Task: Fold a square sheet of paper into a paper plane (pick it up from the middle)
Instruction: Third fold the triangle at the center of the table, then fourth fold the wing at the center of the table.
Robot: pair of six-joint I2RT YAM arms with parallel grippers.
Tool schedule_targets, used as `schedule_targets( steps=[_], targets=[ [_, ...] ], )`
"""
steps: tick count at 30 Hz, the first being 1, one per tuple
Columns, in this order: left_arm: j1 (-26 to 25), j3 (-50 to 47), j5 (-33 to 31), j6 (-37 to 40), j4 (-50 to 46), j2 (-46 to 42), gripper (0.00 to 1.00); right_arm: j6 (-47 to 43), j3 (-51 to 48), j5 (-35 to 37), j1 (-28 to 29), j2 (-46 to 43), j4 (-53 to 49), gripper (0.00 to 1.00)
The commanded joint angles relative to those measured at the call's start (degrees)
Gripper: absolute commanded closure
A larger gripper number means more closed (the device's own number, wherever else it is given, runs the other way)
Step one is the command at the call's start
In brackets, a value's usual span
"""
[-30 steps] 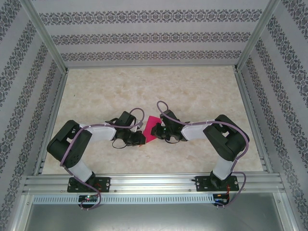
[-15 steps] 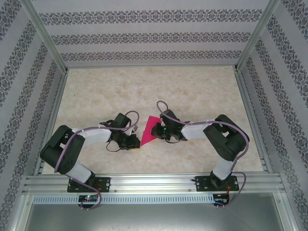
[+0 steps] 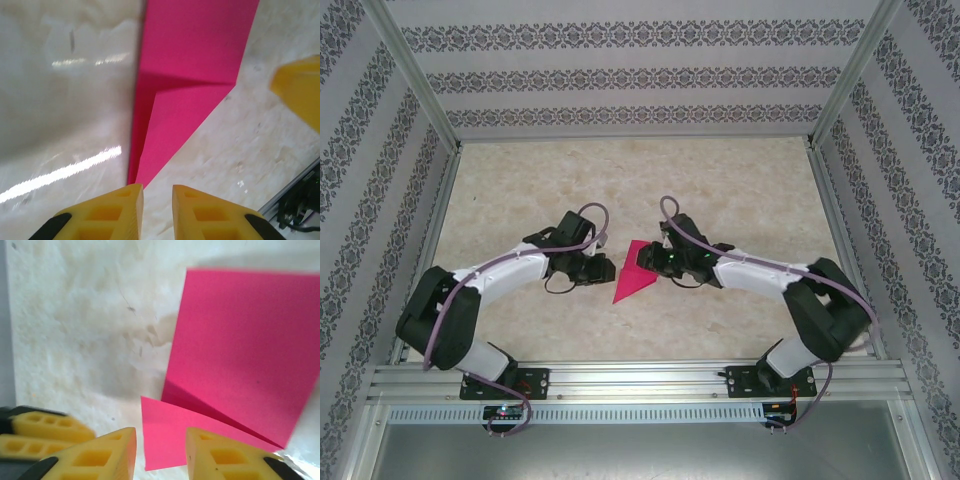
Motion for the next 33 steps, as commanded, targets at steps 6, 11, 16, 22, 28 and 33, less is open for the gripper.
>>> schedule_targets(
  steps=[6,11,16,22,28,33],
  targets=[
    [0.18,6.14,6.5,3.09,4.22,10.03,0.77,3.98,-10.35,1.71,-2.97,-5.68,3.31,0.57],
    [0.09,8.15,4.31,4.26,3.7,13.33,0.79,4.94,-11.13,-0.68,-2.7,-3.1,7.16,0.55],
    [0.08,9.14,2.54,4.32,3.88,15.4,0.79,5.5,-10.14,-3.01,-2.59,0.73,10.5,0.54],
    [0.08,9.29,1.21,3.61,4.24,17.32,0.8,6.42,-8.24,-3.65,-1.9,4.54,12.34,0.54],
    [0.03,9.09,0.94,3.79,3.96,18.44,0.81,6.98,-7.64,-4.39,-1.68,5.98,13.85,0.54],
    [0.04,8.57,0.98,3.7,4.29,18.89,0.81,6.1,-6.94,-5.28,-1.45,6.06,14.56,0.57]
  ],
)
